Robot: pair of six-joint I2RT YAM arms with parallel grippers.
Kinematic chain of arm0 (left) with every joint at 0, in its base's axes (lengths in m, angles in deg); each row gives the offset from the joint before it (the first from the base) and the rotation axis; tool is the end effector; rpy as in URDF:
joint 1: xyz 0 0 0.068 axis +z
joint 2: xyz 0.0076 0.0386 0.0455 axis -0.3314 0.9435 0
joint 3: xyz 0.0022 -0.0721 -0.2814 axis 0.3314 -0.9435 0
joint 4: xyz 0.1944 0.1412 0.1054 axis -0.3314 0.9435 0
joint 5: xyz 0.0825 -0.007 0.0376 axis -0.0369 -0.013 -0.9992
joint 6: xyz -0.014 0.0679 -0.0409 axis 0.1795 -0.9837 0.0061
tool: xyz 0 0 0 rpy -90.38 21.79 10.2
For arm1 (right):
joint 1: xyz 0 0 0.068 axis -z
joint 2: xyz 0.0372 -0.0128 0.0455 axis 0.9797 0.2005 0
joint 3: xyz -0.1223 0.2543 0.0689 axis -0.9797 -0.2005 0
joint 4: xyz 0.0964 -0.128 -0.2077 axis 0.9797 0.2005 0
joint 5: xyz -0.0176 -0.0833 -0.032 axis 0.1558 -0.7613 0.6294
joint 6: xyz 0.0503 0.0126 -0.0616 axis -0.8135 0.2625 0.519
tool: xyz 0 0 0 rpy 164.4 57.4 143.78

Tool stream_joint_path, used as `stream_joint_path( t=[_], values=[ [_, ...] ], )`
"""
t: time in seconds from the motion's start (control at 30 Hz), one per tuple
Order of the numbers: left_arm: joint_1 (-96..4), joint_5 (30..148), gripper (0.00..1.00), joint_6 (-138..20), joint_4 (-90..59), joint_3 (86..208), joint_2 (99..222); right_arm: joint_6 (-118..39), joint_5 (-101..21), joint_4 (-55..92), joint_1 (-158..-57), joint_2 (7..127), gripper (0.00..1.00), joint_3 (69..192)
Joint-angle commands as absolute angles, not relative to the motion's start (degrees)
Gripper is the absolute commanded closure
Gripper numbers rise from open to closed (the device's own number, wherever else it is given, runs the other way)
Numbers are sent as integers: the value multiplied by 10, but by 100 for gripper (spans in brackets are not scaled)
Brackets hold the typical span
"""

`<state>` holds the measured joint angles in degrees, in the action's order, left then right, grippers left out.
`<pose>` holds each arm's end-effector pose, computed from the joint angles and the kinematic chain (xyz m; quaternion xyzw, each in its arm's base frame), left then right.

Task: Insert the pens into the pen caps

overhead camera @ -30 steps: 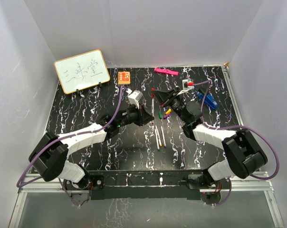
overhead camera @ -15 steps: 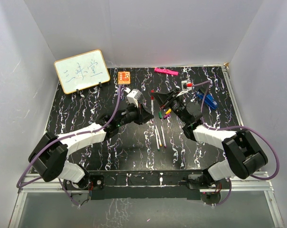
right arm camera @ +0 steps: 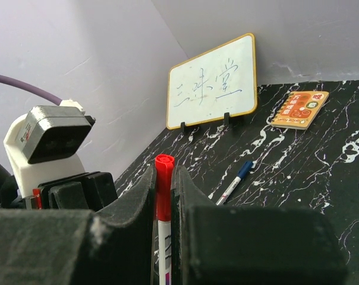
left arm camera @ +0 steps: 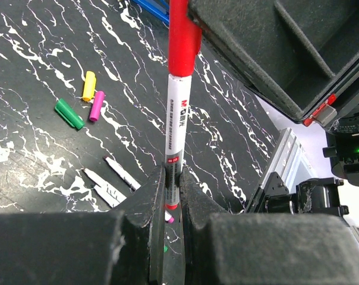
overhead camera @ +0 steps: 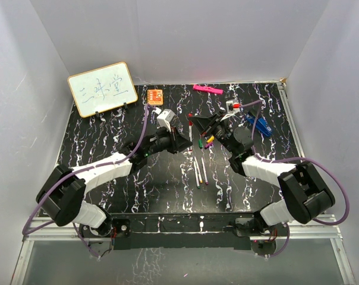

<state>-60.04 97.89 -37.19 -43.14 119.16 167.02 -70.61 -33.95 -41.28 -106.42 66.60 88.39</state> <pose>0.2523 -0.2436 0.2756 0.1454 0.7327 -0.4822 0.4577 0.2785 0.1672 0.2825 -0.0421 0.6299 0.4840 0.6059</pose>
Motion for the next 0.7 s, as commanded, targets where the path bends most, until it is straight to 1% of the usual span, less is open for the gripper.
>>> stream_joint_path(
  t=[0.0, 0.23, 0.67],
  values=[
    [-572, 977, 100, -349, -519, 1220, 1663, -705, -297, -375, -1067, 676, 100, 888],
    [-552, 989, 100, -336, -557, 1217, 1663, -711, -259, -348, -1067, 696, 100, 902],
    [-540, 946, 100, -359, -593, 1221, 1654, -705, -234, -305, -1079, 720, 100, 918]
  ],
)
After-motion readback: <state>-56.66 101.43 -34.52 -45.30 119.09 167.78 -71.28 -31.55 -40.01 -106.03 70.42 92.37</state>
